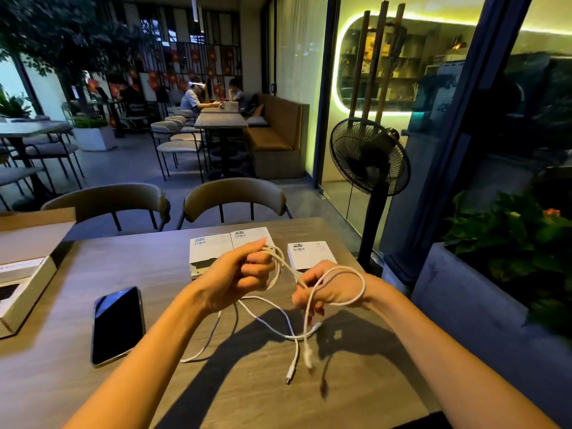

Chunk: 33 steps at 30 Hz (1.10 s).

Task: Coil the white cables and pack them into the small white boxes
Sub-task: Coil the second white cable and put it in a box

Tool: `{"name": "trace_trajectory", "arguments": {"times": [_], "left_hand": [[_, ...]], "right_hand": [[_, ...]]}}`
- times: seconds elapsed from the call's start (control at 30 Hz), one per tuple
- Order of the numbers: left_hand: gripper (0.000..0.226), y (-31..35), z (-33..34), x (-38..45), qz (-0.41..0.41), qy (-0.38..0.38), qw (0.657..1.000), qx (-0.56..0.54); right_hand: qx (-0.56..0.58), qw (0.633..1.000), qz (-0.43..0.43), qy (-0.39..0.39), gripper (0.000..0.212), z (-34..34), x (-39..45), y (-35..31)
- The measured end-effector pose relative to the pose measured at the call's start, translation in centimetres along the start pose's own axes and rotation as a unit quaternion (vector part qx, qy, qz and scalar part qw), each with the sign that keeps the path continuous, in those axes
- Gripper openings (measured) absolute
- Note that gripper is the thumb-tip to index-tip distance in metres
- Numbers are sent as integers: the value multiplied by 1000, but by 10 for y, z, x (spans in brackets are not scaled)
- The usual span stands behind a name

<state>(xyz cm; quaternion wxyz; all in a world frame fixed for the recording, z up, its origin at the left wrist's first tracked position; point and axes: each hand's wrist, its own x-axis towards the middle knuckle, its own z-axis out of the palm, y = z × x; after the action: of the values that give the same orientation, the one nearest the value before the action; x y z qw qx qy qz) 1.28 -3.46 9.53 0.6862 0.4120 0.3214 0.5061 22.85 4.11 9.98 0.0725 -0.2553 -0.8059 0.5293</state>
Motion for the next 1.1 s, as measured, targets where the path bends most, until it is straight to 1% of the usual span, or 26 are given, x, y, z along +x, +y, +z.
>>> {"name": "trace_trajectory", "arguments": {"times": [0.07, 0.13, 0.17, 0.23, 0.27, 0.3, 0.33, 0.37, 0.4, 0.43, 0.47, 0.5, 0.53, 0.57, 0.6, 0.63, 0.67, 0.7, 0.73, 0.77, 0.8, 0.83, 0.9, 0.93, 1.03, 1.1], "left_hand": [[43, 0, 6, 4, 28, 4, 997, -73], [40, 1, 13, 8, 51, 15, 986, -156], [38, 1, 13, 11, 64, 26, 982, -177], [36, 1, 11, 16, 77, 55, 979, -179], [37, 2, 9, 18, 78, 73, 980, -170], [38, 3, 6, 19, 78, 95, 980, -156], [40, 4, 3, 20, 77, 118, 980, -140], [41, 4, 1, 21, 76, 141, 980, -121], [43, 5, -1, 21, 74, 161, 979, -105], [43, 5, -2, 21, 72, 175, 977, -96], [44, 6, -2, 21, 71, 183, 976, -94], [44, 6, -3, 21, 71, 189, 975, -92], [44, 7, -2, 21, 70, 192, 975, -85], [44, 6, -1, 20, 70, 193, 976, -76], [43, 6, -1, 20, 69, 192, 977, -65], [43, 5, 0, 19, 68, 190, 978, -52], [43, 5, 2, 18, 65, 186, 980, -37], [43, 5, 4, 17, 60, 180, 982, -25], [42, 5, 7, 16, 55, 169, 984, -21], [42, 6, 10, 15, 52, 153, 987, -23], [41, 7, 13, 13, 52, 135, 989, -28], [41, 9, 15, 12, 54, 118, 991, -32], [41, 13, 19, 9, 63, 93, 992, -50], [41, 14, 20, 9, 70, 81, 992, -73], [37, 18, 21, 8, 99, 65, 981, -153], [34, 19, 22, 8, 125, 76, 978, -147]], "right_hand": [[51, 997, -8, 59, 20, 0, 3, -1], [121, 988, -10, 92, 29, 0, 6, -4], [160, 981, -2, 105, 40, -1, 7, -6], [219, 965, 24, 141, 70, -3, 11, -4], [235, 958, 45, 161, 80, -4, 13, -1], [226, 955, 69, 178, 83, -5, 15, 4], [184, 961, 93, 187, 81, -6, 14, 9], [125, 969, 122, 175, 77, -7, 12, 11], [67, 976, 153, 138, 70, -6, 9, 12], [25, 980, 177, 86, 62, -5, 4, 11], [-1, 983, 182, 36, 53, -2, 0, 9], [-9, 986, 166, 7, 44, 0, -2, 8], [-6, 991, 131, 3, 35, 3, -2, 5], [-11, 996, 83, 31, 28, 8, -1, 1], [-27, 995, 31, 94, 24, 13, 2, -5], [-63, 981, -23, 181, 25, 18, 6, -11], [-104, 954, -80, 270, 31, 21, 8, -17], [-141, 924, -127, 331, 38, 23, 11, -22], [-169, 904, -157, 360, 46, 23, 15, -24], [-186, 899, -159, 363, 50, 23, 19, -25], [-185, 907, -143, 351, 51, 24, 24, -25], [-179, 916, -123, 336, 48, 24, 29, -24], [-161, 927, -101, 324, 33, 26, 37, -20], [-133, 932, -95, 323, 29, 27, 39, -19], [-32, 958, -48, 280, 32, 33, 41, -17], [-5, 972, -18, 235, 30, 40, 40, -17]]}}
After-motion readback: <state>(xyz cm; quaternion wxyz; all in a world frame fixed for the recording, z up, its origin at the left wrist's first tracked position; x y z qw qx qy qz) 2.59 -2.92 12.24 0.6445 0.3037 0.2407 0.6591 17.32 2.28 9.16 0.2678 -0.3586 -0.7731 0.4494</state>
